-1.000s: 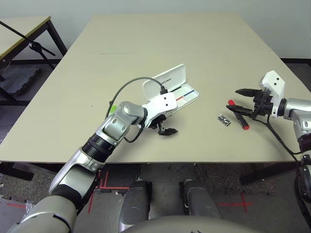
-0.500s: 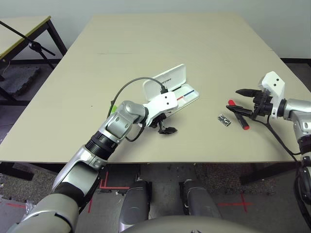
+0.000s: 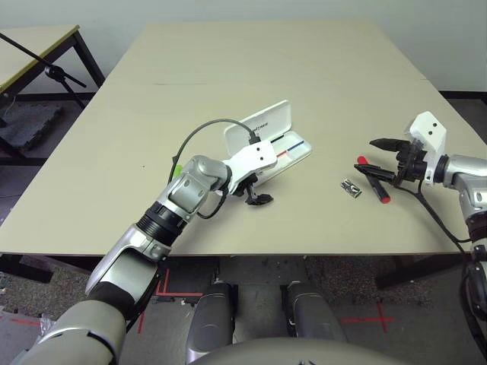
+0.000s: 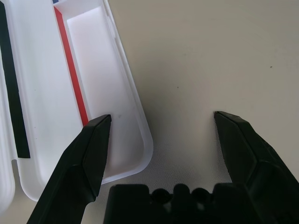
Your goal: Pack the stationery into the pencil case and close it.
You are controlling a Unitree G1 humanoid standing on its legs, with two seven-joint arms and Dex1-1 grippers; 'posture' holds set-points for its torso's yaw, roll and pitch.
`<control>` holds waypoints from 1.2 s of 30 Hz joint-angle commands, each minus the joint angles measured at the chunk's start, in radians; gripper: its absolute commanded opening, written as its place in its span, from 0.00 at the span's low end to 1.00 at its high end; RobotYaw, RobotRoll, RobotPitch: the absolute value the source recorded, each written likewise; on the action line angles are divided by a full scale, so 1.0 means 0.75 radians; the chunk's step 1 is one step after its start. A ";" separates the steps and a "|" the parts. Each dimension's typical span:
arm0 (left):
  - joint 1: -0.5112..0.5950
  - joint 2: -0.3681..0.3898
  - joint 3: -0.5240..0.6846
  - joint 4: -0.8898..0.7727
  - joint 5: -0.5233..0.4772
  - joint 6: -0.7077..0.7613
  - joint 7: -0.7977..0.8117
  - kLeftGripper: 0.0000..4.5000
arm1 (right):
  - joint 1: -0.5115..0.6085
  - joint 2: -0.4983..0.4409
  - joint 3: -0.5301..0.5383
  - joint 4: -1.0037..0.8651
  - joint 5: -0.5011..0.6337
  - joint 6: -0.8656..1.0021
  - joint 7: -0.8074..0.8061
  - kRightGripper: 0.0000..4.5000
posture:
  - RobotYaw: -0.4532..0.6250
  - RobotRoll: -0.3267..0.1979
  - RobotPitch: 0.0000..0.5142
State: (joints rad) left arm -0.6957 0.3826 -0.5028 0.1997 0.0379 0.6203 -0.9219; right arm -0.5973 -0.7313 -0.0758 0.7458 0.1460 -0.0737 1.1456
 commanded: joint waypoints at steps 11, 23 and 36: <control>-0.005 0.011 -0.033 -0.013 0.008 0.086 -0.075 0.17 | 0.012 0.013 -0.002 0.022 0.002 -0.043 -0.030 1.00 | 0.41 0.62 0.10; -0.048 0.056 -0.007 -0.062 0.000 0.076 -0.122 0.01 | 0.027 0.025 0.006 0.000 0.009 -0.025 -0.007 1.00 | 0.41 0.62 0.10; 0.117 0.347 -0.035 -0.399 -0.022 -0.069 -0.351 0.01 | 0.055 -0.050 0.042 -0.172 0.063 0.209 0.223 1.00 | 0.43 0.62 0.10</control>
State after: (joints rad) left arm -0.6163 0.6320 -0.5217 -0.0536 0.0360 0.5891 -1.1591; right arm -0.5591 -0.7658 -0.0541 0.6267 0.1891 0.0720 1.3068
